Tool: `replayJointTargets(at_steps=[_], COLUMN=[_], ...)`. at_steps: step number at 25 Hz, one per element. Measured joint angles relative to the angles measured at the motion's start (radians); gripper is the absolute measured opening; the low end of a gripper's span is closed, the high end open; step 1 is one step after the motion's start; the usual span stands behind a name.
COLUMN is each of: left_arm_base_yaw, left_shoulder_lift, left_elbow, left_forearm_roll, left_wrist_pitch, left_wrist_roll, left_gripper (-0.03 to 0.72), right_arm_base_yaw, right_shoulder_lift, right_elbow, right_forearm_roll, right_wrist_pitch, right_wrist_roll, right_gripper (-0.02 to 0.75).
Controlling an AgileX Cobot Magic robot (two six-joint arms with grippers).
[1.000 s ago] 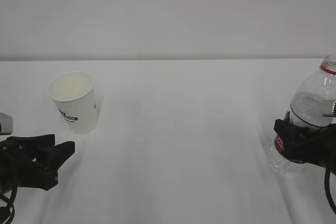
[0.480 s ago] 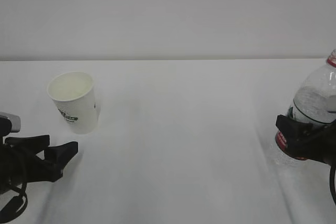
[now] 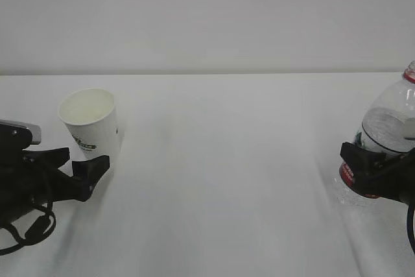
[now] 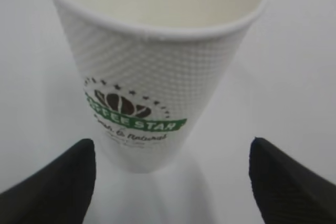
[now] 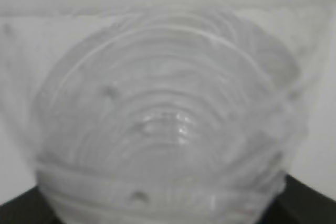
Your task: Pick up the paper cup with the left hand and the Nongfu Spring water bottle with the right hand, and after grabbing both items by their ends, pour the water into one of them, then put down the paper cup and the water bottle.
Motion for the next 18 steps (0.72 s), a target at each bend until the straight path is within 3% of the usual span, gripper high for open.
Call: replayJointTargets(at_steps=[18], left_arm_base_yaw=[0.0], left_shoulder_lift=[0.035], left_elbow=[-0.079], left_forearm_roll=[-0.066], left_wrist_pitch=[0.0], left_wrist_roll=[0.002], left_gripper=[0.691], right_arm_base_yaw=[0.0], right_shoulder_lift=[0.0], right_elbow=[0.0], right_forearm_roll=[0.0], right_wrist_pitch=[0.0], right_wrist_roll=[0.0], right_gripper=[0.485])
